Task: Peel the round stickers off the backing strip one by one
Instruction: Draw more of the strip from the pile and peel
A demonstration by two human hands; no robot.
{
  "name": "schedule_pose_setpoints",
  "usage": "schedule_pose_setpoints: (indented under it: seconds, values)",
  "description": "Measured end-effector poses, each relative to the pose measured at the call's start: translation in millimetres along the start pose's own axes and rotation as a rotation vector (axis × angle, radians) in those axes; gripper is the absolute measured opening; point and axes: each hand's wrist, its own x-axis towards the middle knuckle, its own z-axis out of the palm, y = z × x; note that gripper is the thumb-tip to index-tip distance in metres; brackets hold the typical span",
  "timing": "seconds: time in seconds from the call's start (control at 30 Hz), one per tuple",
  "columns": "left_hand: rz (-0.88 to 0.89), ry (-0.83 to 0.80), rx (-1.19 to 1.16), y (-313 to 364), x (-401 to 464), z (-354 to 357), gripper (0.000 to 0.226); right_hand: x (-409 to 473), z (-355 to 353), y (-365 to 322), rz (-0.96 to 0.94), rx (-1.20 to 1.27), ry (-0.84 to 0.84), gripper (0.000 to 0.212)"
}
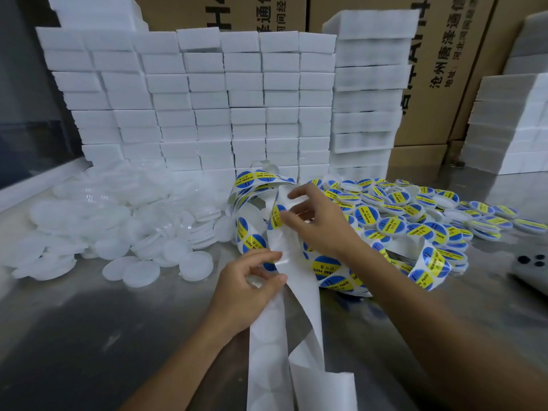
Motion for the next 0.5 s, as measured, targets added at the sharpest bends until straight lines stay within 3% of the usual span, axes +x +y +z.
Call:
schedule_pose_setpoints:
  seconds: [0.1, 0.33, 0.5]
  values:
    - [0.039, -0.019, 0.041, 0.6, -1.0, 0.5, 0.031, -11.5, 10.1, -3.3, 0.0, 0.065, 0.0, 0.023]
    - [-0.032, 0.05, -0.087, 1.8, 1.5, 0.5, 0.018, -24.5, 2.3, -12.0, -0.094, 0.239, -0.138, 0.066]
    - [-0.11, 0.026, -0.281, 7.3, 0.7, -4.1, 0.026, -31.2, 1.0, -10.5, -0.146, 0.286, -0.281, 0.086]
